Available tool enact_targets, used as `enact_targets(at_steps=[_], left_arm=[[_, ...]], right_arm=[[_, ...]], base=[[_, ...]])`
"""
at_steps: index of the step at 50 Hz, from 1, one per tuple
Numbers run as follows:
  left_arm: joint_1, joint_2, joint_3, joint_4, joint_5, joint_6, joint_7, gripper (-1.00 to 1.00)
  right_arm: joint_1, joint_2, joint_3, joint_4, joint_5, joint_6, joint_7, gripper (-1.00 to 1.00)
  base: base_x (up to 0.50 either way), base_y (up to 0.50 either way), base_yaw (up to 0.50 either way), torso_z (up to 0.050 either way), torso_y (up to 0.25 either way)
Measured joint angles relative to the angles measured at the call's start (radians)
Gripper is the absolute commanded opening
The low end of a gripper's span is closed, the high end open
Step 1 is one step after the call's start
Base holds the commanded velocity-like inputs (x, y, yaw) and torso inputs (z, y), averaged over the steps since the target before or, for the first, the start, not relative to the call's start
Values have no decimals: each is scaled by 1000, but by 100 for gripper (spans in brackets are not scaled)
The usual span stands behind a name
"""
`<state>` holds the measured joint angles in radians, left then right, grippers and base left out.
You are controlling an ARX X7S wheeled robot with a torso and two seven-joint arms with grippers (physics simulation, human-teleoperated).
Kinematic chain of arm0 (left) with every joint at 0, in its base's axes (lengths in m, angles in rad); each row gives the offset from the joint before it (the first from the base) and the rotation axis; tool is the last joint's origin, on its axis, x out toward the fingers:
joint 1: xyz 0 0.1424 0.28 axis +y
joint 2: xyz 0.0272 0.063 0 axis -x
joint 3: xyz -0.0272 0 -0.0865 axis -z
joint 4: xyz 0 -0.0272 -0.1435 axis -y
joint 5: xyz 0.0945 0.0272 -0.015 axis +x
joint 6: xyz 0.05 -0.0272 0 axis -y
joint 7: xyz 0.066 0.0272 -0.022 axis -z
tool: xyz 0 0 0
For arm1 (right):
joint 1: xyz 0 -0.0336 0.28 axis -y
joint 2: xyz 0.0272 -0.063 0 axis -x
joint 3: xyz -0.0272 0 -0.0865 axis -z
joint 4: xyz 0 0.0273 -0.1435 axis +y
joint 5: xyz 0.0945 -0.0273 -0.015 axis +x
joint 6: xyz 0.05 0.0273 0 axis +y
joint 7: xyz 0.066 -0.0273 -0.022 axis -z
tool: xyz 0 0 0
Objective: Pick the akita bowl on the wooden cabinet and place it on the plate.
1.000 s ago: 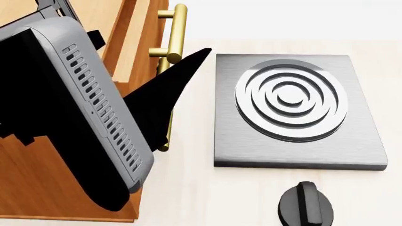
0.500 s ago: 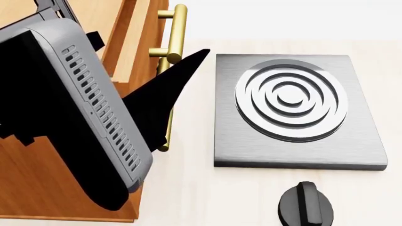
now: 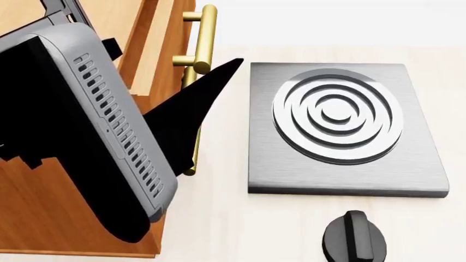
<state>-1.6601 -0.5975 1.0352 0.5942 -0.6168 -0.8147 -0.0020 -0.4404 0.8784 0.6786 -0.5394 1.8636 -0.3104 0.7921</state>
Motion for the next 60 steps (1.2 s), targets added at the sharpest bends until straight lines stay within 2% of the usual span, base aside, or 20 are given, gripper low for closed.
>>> enact_targets(at_steps=[16, 38, 60], left_arm=[[9, 0, 3, -3, 2, 5, -2, 100], [20, -2, 8, -10, 10, 18, -2, 100], [30, 3, 16, -18, 17, 28, -1, 100]], right_arm=[[-12, -44, 3, 36, -16, 2, -11, -100], [59, -4, -122, 131, -31, 49, -25, -100], [85, -36, -194, 256, -31, 67, -68, -100]], base=[[0, 0, 0, 1, 1], [0, 0, 0, 0, 0], [0, 0, 0, 0, 0]])
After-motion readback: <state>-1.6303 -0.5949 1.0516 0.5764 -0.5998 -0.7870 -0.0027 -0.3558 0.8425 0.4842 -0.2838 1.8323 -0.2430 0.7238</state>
